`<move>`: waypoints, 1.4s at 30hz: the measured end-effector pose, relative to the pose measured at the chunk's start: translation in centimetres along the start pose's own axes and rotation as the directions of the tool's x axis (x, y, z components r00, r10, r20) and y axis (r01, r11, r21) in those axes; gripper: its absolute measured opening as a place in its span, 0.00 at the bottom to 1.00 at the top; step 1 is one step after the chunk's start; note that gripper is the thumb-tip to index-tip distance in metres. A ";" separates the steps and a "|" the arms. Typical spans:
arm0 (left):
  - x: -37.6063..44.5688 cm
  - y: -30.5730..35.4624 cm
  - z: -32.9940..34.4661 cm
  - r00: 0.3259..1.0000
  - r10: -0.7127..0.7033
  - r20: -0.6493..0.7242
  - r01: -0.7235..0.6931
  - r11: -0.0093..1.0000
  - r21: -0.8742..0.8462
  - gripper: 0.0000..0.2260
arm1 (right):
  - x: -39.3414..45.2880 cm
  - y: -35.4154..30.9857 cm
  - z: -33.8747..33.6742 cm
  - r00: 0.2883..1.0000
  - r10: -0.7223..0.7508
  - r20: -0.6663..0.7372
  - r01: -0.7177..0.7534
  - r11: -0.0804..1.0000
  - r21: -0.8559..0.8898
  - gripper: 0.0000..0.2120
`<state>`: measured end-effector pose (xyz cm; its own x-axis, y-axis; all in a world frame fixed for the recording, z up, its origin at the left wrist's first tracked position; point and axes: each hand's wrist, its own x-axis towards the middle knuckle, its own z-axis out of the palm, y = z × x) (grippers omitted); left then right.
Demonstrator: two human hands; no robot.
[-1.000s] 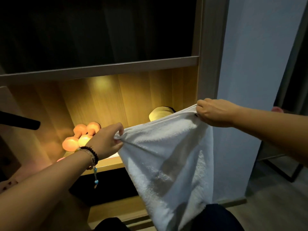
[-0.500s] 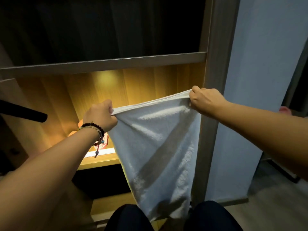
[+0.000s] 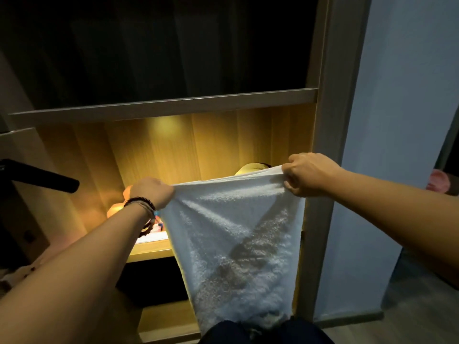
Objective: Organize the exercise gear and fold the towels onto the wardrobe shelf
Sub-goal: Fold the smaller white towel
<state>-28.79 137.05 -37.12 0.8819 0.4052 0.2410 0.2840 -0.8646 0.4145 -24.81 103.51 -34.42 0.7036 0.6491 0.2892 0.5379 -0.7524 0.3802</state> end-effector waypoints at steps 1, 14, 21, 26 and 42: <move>0.0 0.2 -0.3 0.996 -0.061 0.058 0.063 0.998 -0.029 0.07 | 0.0 0.1 -0.1 1.000 -0.023 -0.004 0.023 1.000 0.000 0.14; 0.1 2.1 -0.2 0.981 -0.177 0.076 0.191 0.851 -0.489 0.07 | -0.1 1.9 0.4 0.967 0.243 -0.073 -0.225 0.956 0.189 0.16; -1.1 4.0 -1.5 0.970 -0.188 -0.156 0.005 0.654 -0.757 0.09 | -0.1 3.0 -1.8 0.871 0.447 -0.202 -0.286 0.797 0.531 0.14; -3.2 4.8 -4.0 0.946 -0.168 -0.278 -0.119 0.618 -0.777 0.09 | -1.6 3.0 -4.4 0.819 0.467 -0.334 -0.197 0.775 0.600 0.09; -19.0 5.8 -15.7 0.895 0.012 -0.446 -0.420 0.359 -0.833 0.12 | -15.8 0.7 -18.4 0.717 0.285 -0.636 -0.054 0.932 0.357 0.07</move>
<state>-49.82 129.01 -25.48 0.6249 0.4846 0.6121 -0.5820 -0.2334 0.7790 -44.13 94.84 -22.53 0.3626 0.3222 0.8745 0.6295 -0.7766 0.0251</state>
